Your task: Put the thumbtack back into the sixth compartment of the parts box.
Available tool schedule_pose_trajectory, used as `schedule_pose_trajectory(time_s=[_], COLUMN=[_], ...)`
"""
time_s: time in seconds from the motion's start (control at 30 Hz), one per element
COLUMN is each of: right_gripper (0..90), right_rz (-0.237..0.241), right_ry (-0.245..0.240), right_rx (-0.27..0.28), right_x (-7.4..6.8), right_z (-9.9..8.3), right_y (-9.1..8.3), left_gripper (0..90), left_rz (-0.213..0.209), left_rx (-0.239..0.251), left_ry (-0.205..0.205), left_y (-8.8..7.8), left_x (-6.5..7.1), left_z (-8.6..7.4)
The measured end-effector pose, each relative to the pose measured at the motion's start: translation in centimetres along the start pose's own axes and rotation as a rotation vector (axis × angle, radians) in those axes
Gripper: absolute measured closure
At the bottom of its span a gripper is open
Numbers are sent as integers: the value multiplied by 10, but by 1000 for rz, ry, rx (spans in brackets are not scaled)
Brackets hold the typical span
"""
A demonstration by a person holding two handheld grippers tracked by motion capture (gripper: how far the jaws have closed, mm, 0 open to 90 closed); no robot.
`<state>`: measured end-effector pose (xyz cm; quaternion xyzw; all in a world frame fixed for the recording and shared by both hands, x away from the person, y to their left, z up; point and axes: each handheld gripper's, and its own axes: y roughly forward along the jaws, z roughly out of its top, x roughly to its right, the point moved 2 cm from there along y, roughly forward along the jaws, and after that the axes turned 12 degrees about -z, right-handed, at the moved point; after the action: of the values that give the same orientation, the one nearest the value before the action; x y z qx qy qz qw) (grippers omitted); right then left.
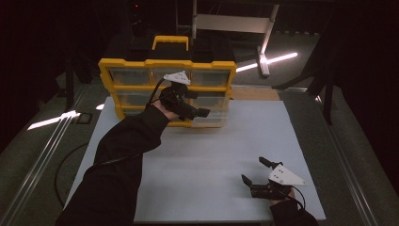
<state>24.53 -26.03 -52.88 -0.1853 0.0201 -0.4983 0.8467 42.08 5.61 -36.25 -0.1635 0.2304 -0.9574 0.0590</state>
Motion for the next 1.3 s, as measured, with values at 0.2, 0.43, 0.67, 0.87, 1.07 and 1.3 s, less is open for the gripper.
schedule_pose_trajectory(time_s=[0.2,0.43,0.67,0.87,1.07,1.3], right_gripper=[100,100,100,99,100,100], right_rz=[-2,0,-1,-2,-2,-3], right_ry=[2,0,1,-4,-5,-6], right_rx=[0,-1,-1,1,-1,0], right_x=[0,0,0,0,-1,-1], right_z=[0,0,0,0,0,1], right_y=[0,0,0,0,0,0], left_gripper=[5,5,5,5,5,5], left_rz=[15,26,17,27,25,41], left_rx=[18,45,51,45,44,29], left_ry=[6,25,14,9,4,-1], left_y=[-10,-17,-22,-30,-42,-46], left_x=[6,9,10,11,20,29], left_z=[-6,-12,-27,-42,-62,-88])
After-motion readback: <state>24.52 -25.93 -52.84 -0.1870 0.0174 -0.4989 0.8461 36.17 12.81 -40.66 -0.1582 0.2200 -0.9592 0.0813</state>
